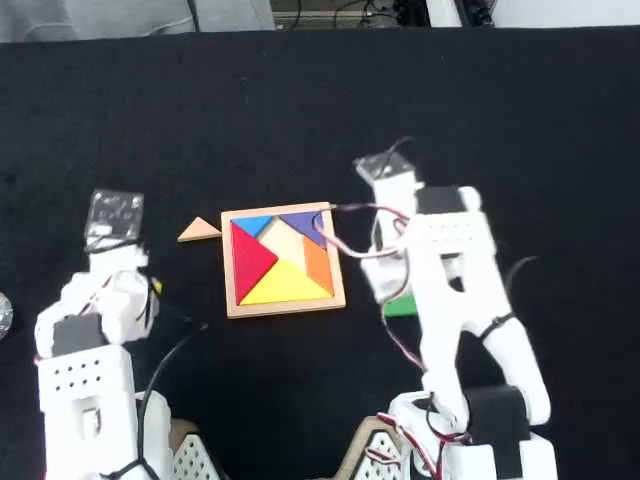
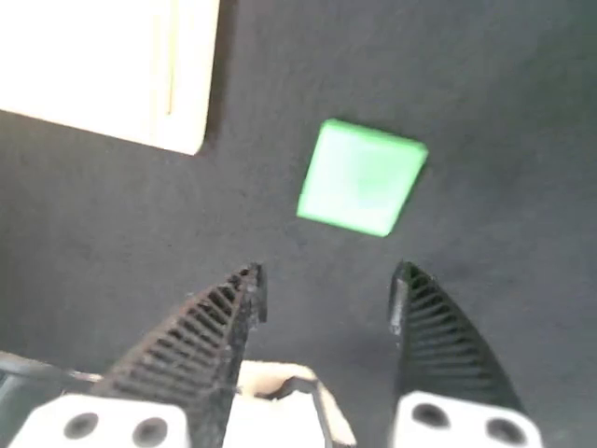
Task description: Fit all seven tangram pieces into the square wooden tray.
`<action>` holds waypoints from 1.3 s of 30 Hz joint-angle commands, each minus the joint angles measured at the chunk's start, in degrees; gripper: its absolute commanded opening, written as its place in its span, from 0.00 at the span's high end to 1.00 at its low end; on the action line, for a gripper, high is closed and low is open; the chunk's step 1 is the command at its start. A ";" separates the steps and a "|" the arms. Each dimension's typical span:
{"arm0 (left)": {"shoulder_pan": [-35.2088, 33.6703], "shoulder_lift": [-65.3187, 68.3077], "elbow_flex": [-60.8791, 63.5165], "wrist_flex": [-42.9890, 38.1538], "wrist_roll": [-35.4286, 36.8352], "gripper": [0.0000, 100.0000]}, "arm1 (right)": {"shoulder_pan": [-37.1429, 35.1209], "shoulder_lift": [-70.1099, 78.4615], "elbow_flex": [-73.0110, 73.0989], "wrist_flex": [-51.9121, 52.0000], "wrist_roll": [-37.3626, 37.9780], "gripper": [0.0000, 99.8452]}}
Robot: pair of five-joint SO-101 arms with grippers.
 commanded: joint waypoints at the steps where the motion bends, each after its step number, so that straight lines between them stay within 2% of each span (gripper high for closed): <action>1: -3.38 -2.46 4.88 -1.32 0.44 0.84 | -0.79 0.66 3.38 -5.01 -2.29 0.77; 6: -3.56 -5.89 10.51 -3.52 0.35 0.84 | -0.18 2.59 10.07 -17.05 -5.71 0.77; 12: -3.21 -10.55 12.79 -3.34 0.44 0.84 | 1.23 6.90 9.71 -22.95 -5.71 0.77; 22: -3.21 -13.10 14.20 -3.25 0.26 0.84 | 1.58 21.67 2.51 -23.03 -5.71 0.78; 34: -3.12 -13.10 14.64 -3.34 0.18 0.84 | 1.58 18.07 2.42 -19.52 -5.27 0.78; 36: -3.12 -13.10 14.64 -3.34 0.18 0.84 | 1.58 17.98 2.51 -19.60 -5.27 0.82; 39: -3.12 -13.10 14.64 -3.34 0.18 0.84 | 1.58 17.63 2.24 -19.87 -5.27 0.95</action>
